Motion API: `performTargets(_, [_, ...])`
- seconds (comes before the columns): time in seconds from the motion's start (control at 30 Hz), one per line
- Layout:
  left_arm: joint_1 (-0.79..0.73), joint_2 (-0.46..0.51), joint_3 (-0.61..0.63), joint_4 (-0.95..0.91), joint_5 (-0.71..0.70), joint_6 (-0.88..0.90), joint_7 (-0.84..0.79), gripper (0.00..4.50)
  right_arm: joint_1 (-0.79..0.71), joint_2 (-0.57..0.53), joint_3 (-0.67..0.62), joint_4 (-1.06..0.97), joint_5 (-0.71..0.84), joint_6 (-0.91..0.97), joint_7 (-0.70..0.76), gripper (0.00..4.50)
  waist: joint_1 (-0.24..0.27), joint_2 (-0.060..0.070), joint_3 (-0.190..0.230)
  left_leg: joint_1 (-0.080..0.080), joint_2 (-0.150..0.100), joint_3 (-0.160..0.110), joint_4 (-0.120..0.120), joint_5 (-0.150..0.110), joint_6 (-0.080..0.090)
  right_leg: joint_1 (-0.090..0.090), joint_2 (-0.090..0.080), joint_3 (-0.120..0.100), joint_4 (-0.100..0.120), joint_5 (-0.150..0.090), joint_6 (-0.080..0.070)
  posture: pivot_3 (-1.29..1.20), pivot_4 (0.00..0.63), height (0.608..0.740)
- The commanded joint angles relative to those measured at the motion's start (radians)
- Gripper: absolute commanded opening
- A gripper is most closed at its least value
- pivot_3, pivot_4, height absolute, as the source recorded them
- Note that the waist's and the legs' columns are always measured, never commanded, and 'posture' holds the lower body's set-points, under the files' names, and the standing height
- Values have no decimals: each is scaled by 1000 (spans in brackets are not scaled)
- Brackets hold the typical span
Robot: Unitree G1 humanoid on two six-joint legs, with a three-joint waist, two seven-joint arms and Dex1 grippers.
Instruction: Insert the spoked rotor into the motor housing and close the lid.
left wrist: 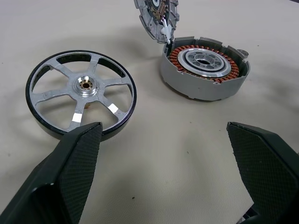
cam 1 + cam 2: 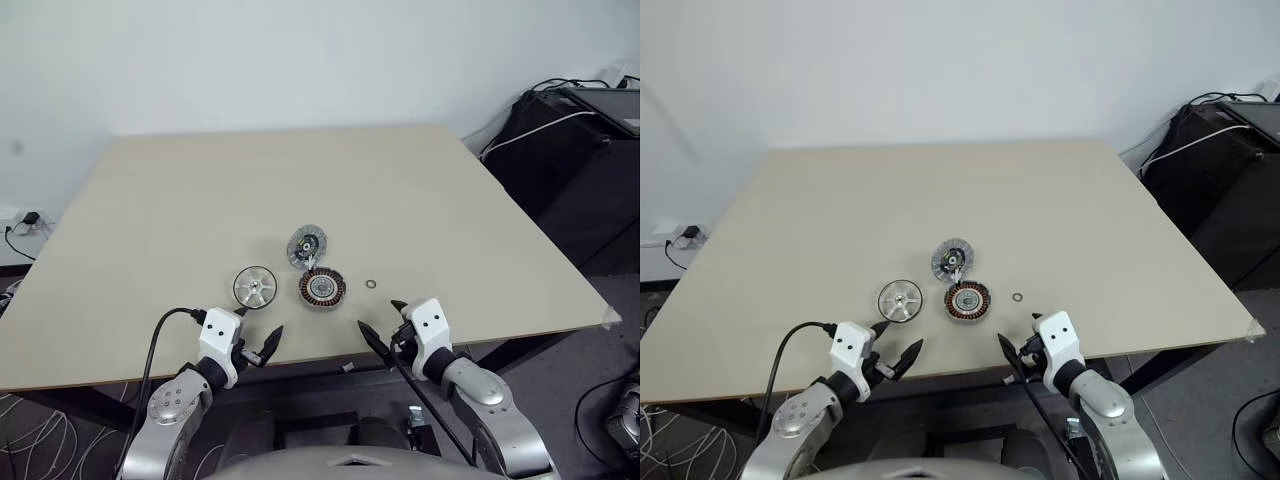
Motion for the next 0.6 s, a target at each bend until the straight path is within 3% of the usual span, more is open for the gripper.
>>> performTargets(0.03, [-7,-2,-4,-39,-1,-16,-1,4500,-14,-2,-5,-18,-1,-8,0,4470,0,0,0,0,0,0,0,0,0,0,0,0,0,0,0,0,0,740])
performTargets(0.6, [-12,-2,-2,-38,-5,-17,-4,4500,-23,3,-9,-29,-2,2,-15,4470,0,0,0,0,0,0,0,0,0,0,0,0,0,0,0,0,0,740])
